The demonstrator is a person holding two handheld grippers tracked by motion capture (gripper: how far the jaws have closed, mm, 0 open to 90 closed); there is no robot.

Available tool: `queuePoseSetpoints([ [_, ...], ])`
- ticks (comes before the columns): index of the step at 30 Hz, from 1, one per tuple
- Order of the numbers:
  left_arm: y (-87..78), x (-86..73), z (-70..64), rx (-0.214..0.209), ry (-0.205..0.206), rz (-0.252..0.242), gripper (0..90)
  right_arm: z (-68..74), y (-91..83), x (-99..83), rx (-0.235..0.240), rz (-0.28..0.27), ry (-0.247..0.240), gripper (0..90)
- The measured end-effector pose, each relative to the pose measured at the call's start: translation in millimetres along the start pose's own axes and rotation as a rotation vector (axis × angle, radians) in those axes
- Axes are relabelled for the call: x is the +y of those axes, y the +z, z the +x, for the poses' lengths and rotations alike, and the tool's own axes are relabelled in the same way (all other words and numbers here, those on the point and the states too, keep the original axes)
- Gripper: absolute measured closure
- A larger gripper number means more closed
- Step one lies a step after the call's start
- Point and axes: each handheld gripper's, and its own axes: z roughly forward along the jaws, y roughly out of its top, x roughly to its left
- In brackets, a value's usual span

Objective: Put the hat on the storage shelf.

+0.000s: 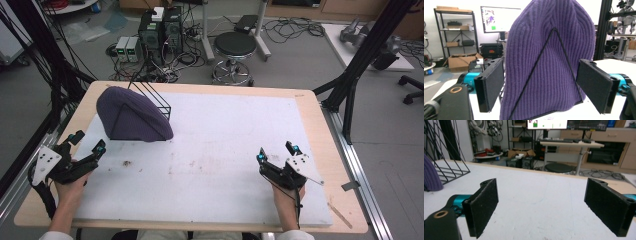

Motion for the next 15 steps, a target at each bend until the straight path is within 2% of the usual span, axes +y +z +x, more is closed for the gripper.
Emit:
queuePoseSetpoints([
  [7,0.1,-1.7,-3.7,-0.019,0.001,0.002,23.1,2.9,-1.4,-0.4,-0.021,0.002,0.006,11.2],
  [11,-2.0,-2.4,-2.9,-0.019,0.002,0.006,23.1,3.8,-2.5,-1.3,-0.006,0.019,0.011,11.2],
  [15,-3.7,-1.9,-2.4,-0.014,0.000,0.002,23.1,4.5,-4.0,-0.4,-0.009,0.006,0.011,11.3],
])
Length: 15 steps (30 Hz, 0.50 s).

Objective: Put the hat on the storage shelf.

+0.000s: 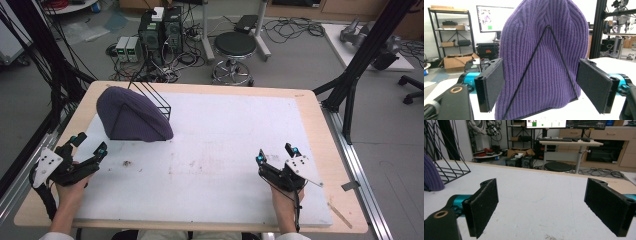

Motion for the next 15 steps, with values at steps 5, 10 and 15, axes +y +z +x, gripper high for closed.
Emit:
queuePoseSetpoints([
  [5,-3.0,0.9,0.4,0.005,0.000,-0.006,23.2,-1.5,-1.0,0.0,-0.004,-0.002,0.014,11.3],
  [10,-3.7,0.6,0.2,0.003,0.000,-0.004,23.4,-1.3,-0.9,0.2,-0.008,-0.008,0.011,11.2],
  [15,-2.5,-0.8,0.4,-0.009,0.000,0.003,23.4,-0.9,-1.2,0.2,-0.003,-0.012,0.026,11.3],
])
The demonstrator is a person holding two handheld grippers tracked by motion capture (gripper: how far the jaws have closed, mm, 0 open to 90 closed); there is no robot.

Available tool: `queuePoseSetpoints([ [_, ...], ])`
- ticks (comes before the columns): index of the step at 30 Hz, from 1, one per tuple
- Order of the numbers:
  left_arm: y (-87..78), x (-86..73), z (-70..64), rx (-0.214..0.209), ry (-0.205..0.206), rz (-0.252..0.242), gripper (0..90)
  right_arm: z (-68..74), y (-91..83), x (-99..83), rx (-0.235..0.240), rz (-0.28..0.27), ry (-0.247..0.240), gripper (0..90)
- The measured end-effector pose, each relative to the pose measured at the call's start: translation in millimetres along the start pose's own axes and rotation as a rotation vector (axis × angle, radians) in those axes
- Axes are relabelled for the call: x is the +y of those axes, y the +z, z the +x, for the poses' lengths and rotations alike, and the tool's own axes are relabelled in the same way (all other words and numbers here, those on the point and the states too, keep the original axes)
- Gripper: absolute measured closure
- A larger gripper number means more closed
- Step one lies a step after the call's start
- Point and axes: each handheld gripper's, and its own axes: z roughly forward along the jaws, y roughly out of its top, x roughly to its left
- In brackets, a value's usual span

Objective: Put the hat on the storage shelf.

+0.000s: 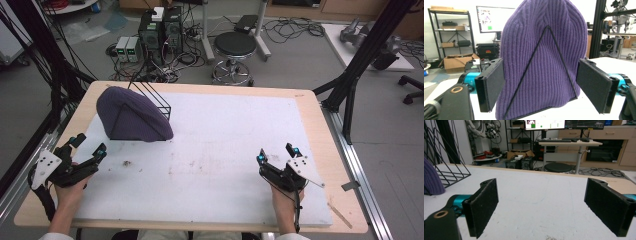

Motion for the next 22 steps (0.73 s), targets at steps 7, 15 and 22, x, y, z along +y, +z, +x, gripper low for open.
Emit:
queuePoseSetpoints([
  [7,-1.7,0.2,2.0,0.006,-0.013,-0.006,23.5,0.2,-0.6,0.1,-0.001,-0.001,0.001,11.2],
  [15,-2.1,-0.6,2.5,0.005,-0.014,0.001,23.5,0.1,-1.1,-0.2,-0.001,0.003,0.012,11.2],
  [22,-2.5,-0.8,2.5,0.004,-0.016,0.002,23.5,-0.9,-1.2,0.2,-0.002,-0.003,0.007,11.3],
])
